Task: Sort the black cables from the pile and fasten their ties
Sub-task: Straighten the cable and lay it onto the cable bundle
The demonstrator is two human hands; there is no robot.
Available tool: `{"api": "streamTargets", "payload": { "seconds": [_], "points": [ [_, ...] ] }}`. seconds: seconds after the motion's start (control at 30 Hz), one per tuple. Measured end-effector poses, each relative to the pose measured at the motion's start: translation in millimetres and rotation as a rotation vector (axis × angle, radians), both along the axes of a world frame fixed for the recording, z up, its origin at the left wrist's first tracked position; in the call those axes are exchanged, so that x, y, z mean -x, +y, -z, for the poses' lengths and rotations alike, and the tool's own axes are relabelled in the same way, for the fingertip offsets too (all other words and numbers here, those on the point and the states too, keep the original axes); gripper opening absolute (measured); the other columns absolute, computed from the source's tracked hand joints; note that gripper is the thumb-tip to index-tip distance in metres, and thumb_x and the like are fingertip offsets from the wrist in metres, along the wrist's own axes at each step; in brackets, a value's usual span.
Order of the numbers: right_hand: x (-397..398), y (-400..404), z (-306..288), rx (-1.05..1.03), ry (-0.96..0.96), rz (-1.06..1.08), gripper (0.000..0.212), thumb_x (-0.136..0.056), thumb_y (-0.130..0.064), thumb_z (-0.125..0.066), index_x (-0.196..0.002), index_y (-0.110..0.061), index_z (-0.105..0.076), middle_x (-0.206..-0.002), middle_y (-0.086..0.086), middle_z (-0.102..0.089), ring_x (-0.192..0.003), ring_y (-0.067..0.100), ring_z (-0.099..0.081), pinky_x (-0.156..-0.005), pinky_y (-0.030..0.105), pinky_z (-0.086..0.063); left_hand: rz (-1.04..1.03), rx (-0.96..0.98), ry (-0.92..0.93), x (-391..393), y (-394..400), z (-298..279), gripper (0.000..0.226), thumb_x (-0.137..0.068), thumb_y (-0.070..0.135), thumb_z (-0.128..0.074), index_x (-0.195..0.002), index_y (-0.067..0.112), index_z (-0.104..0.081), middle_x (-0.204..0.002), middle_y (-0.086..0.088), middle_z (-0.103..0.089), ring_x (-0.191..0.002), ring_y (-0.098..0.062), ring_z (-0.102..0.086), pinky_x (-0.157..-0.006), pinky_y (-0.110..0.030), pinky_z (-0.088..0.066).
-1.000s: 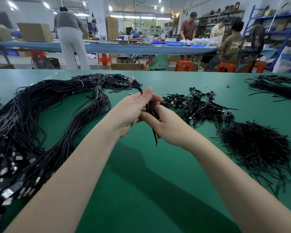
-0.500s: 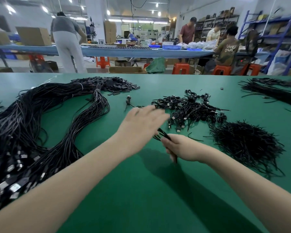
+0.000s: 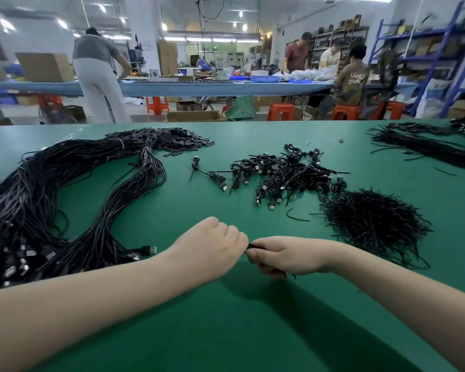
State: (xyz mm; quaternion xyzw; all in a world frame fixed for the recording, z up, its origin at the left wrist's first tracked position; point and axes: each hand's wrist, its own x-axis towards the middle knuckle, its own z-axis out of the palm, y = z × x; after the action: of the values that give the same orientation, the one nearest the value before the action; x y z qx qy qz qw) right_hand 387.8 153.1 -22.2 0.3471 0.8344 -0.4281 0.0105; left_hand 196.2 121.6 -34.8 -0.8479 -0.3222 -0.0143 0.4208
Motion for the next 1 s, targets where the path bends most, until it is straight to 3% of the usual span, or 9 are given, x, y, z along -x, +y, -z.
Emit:
{"api": "streamTargets", "payload": {
  "seconds": [0.13,0.23,0.3,0.37,0.43,0.53,0.73,0.83,1.0],
  "points": [
    [1,11,-2,-0.825,-0.503,-0.064,0.026,-0.100,-0.045,-0.034,-0.107,-0.022,-0.044,-0.108,-0.001,-0.062,-0.097,0.020,-0.060,-0.079,0.036,-0.036,-0.115,-0.012,-0.063,2,8,9,0.021,-0.067,0.011,-0.040,-0.057,0.023,-0.053,-0.048,0.006,-0.047,-0.038,-0.015,-0.044,-0.043,-0.025,-0.029],
    [-35,41,-24,-0.785,-0.642,0.237,0.054,-0.090,-0.057,-0.049,-0.136,-0.031,-0.037,-0.131,-0.002,-0.054,-0.116,0.020,-0.055,-0.092,0.040,-0.041,-0.322,0.110,-0.256,23,25,4,0.013,-0.061,0.012,-0.067,-0.063,0.017,-0.055,-0.052,0.000,-0.054,-0.041,-0.019,-0.054,-0.044,-0.023,-0.033],
    [-66,66,-32,-0.817,-0.836,0.396,0.051,-0.089,-0.056,-0.053,-0.134,-0.031,-0.045,-0.126,-0.002,-0.056,-0.110,0.021,-0.058,-0.085,0.037,-0.043,-0.564,0.211,-0.558,41,40,-4,0.014,-0.090,0.021,-0.056,-0.082,0.015,-0.047,-0.075,-0.006,-0.059,-0.062,-0.026,-0.059,-0.055,-0.031,-0.038],
    [-88,82,-18,-0.877,-0.981,0.509,0.036,-0.092,-0.049,-0.054,-0.118,-0.025,-0.059,-0.112,-0.002,-0.059,-0.099,0.021,-0.060,-0.077,0.033,-0.043,-0.601,0.496,-0.996,48,51,-17,0.023,-0.103,0.027,-0.033,-0.086,0.013,-0.041,-0.087,-0.009,-0.057,-0.074,-0.029,-0.055,-0.066,-0.037,-0.041],
    [-99,91,7,-0.931,-1.017,0.546,0.018,-0.094,-0.037,-0.056,-0.103,-0.023,-0.064,-0.097,-0.004,-0.059,-0.087,0.019,-0.059,-0.068,0.029,-0.042,-0.431,0.729,-1.430,47,62,-30,0.026,-0.103,0.025,-0.032,-0.085,0.014,-0.046,-0.083,-0.004,-0.056,-0.071,-0.020,-0.056,-0.070,-0.035,-0.045],
    [-108,97,23,-1.068,-1.055,0.548,0.010,-0.091,-0.023,-0.060,-0.089,-0.029,-0.067,-0.082,-0.012,-0.062,-0.074,0.012,-0.061,-0.058,0.024,-0.040,-0.175,0.945,-1.769,44,69,-44,0.025,-0.104,0.022,-0.033,-0.086,0.017,-0.050,-0.072,0.007,-0.051,-0.057,-0.006,-0.050,-0.061,-0.022,-0.044],
    [-110,104,15,-1.023,-0.991,0.586,0.011,-0.092,-0.026,-0.059,-0.092,-0.030,-0.069,-0.081,-0.012,-0.068,-0.070,0.012,-0.066,-0.057,0.024,-0.048,-0.114,1.286,-1.835,51,67,-48,0.023,-0.102,0.025,-0.038,-0.080,0.020,-0.044,-0.057,0.011,-0.041,-0.048,-0.008,-0.038,-0.052,-0.018,-0.039],
    [-110,108,1,-0.822,-0.843,0.640,0.009,-0.089,-0.026,-0.066,-0.095,-0.028,-0.071,-0.089,-0.003,-0.069,-0.074,0.019,-0.066,-0.064,0.031,-0.057,-0.099,1.326,-1.845,54,63,-53,0.026,-0.100,0.026,-0.039,-0.075,0.022,-0.042,-0.055,0.010,-0.036,-0.046,-0.009,-0.030,-0.049,-0.017,-0.036],
    [-121,110,-4,-0.755,-0.915,0.623,0.008,-0.087,-0.025,-0.068,-0.093,-0.025,-0.073,-0.087,-0.002,-0.068,-0.076,0.020,-0.067,-0.070,0.034,-0.058,-0.090,1.354,-1.759,49,58,-55,0.028,-0.102,0.026,-0.035,-0.075,0.021,-0.041,-0.056,0.009,-0.033,-0.047,-0.010,-0.025,-0.053,-0.022,-0.029]
  ]
}}
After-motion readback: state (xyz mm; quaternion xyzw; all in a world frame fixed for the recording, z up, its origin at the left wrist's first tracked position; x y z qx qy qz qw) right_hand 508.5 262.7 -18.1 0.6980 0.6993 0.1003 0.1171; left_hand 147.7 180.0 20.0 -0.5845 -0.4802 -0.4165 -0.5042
